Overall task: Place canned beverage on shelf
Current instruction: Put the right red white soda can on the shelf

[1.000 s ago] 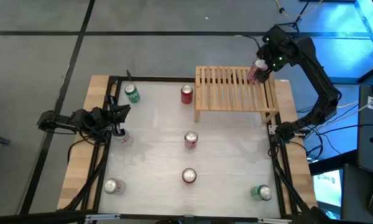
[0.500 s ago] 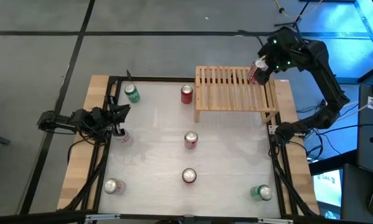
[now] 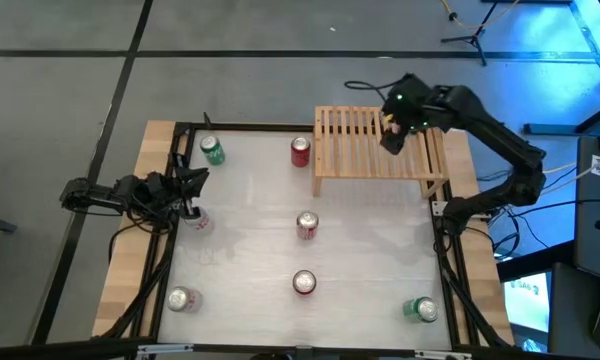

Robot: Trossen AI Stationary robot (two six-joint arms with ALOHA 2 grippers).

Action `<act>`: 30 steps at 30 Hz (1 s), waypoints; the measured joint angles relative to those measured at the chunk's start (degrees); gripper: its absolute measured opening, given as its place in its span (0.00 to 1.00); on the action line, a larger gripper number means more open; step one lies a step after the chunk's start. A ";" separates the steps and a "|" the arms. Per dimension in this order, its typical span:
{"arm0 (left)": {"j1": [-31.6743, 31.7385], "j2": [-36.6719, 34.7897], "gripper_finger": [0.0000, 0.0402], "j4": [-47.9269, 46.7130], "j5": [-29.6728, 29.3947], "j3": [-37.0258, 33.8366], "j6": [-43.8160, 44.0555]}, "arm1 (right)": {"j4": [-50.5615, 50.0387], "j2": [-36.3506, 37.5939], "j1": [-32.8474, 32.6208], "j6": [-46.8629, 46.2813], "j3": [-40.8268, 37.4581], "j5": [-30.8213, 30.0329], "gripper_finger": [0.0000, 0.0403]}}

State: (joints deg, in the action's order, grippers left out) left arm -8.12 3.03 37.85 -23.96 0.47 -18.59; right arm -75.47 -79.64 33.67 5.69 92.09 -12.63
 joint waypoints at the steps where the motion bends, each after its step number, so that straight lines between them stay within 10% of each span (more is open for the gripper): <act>1: 0.01 0.00 0.10 0.00 0.06 0.00 0.00 | 0.74 0.00 0.04 0.48 -1.03 -0.93 0.88; 30: 0.01 0.00 0.10 0.28 0.06 0.00 -0.05 | -7.82 0.02 0.09 3.52 -5.08 -17.06 0.88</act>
State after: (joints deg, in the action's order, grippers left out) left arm -8.10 3.03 38.13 -23.90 0.47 -18.63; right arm -83.30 -79.61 33.76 9.21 87.00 -29.69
